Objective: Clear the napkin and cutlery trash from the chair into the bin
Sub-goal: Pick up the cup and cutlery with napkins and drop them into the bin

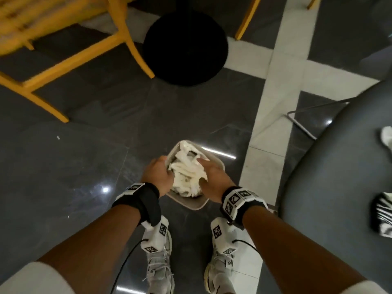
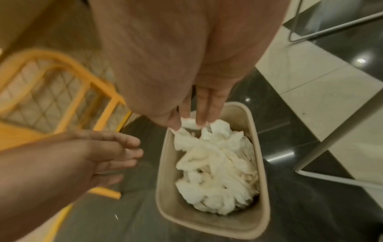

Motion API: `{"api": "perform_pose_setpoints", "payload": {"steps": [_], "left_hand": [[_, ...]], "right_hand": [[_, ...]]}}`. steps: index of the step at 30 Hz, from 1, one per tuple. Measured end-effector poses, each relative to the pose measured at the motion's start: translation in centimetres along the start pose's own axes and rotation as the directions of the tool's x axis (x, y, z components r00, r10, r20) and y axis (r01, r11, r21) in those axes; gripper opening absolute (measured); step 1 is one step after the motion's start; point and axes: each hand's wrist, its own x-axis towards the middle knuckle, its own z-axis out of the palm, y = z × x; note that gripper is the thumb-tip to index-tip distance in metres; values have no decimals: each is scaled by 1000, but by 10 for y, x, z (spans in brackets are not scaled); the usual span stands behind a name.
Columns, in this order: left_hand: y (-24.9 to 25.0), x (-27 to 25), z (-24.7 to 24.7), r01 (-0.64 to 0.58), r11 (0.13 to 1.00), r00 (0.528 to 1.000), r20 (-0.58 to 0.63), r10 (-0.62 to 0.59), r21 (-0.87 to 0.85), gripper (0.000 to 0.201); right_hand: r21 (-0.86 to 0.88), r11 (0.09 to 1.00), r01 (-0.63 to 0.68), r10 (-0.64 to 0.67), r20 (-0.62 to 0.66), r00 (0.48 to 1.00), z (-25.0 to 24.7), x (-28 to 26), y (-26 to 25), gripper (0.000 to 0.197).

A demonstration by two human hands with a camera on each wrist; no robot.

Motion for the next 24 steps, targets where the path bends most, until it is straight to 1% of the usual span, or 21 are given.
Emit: {"api": "perform_pose_setpoints", "payload": {"steps": [1, 2, 4, 7, 10, 12, 14, 17, 19, 20, 21, 22, 23, 24], "left_hand": [[20, -5, -9, -55, 998, 998, -12, 56, 43, 40], [43, -10, -17, -118, 990, 993, -22, 120, 83, 37], [93, -22, -33, -219, 966, 974, -23, 224, 139, 38], [173, -41, -49, -347, 915, 935, 2, 354, 205, 37], [254, -66, -41, -470, 849, 881, 68, 468, 241, 35], [297, -85, -20, -552, 796, 834, 144, 533, 248, 37], [332, -106, 13, -642, 710, 766, 237, 597, 287, 43], [369, -136, 69, -746, 571, 666, 353, 658, 343, 60], [392, -158, 117, -811, 476, 584, 418, 696, 340, 71], [400, -167, 139, -836, 427, 547, 452, 705, 345, 76], [406, -174, 159, -852, 379, 519, 486, 703, 362, 81], [409, -179, 177, -855, 339, 510, 516, 688, 393, 86], [410, -181, 190, -848, 310, 517, 535, 669, 430, 90], [410, -182, 202, -832, 295, 535, 543, 647, 469, 92]], "right_hand": [[69, 998, 9, -7, -23, 1000, -9, -11, -2, 59], [103, 995, 19, -14, -54, 998, -20, -22, -5, 51], [106, 994, 30, -17, -124, 992, -47, -44, -10, 36], [129, 990, 63, -31, -233, 972, -94, -82, -13, 30], [199, 979, 43, 35, -369, 929, -146, -131, 11, 29], [265, 964, 6, 109, -418, 902, -172, -163, 43, 28], [299, 954, -33, 173, -457, 872, -193, -197, 85, 28], [267, 957, -113, 250, -564, 787, -215, -250, 148, 27], [194, 955, -225, 298, -624, 722, -221, -287, 196, 28], [142, 945, -294, 313, -642, 700, -222, -303, 218, 30], [101, 923, -372, 348, -634, 691, -221, -316, 238, 34], [67, 895, -441, 388, -604, 696, -220, -327, 256, 40], [43, 869, -493, 433, -549, 715, -217, -335, 272, 48], [23, 852, -523, 466, -487, 739, -212, -339, 287, 57]]}}
